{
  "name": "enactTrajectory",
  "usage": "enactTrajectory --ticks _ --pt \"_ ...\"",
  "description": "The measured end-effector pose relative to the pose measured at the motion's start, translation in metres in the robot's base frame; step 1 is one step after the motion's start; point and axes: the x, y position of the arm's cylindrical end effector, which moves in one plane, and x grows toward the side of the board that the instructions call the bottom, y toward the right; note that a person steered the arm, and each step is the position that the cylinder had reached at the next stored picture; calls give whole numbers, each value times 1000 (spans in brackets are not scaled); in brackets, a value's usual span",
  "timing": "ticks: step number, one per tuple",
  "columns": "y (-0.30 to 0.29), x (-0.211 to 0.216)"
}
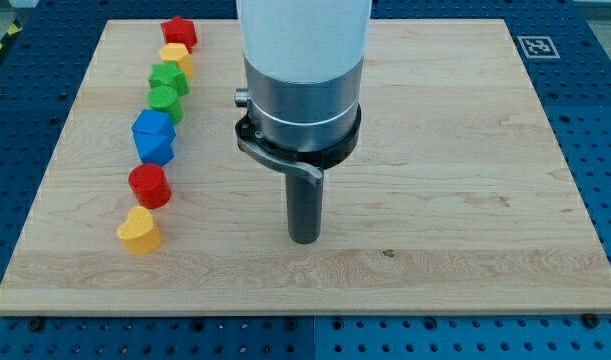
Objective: Point your arm to the yellow heart
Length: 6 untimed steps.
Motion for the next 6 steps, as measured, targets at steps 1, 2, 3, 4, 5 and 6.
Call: enactTrajectory --ticks 1,2,3,4,5,6 --pt "0 0" --pt "-21 8" --pt "-34 30" --pt "-57 49" --pt "-90 60" --pt "-143 61"
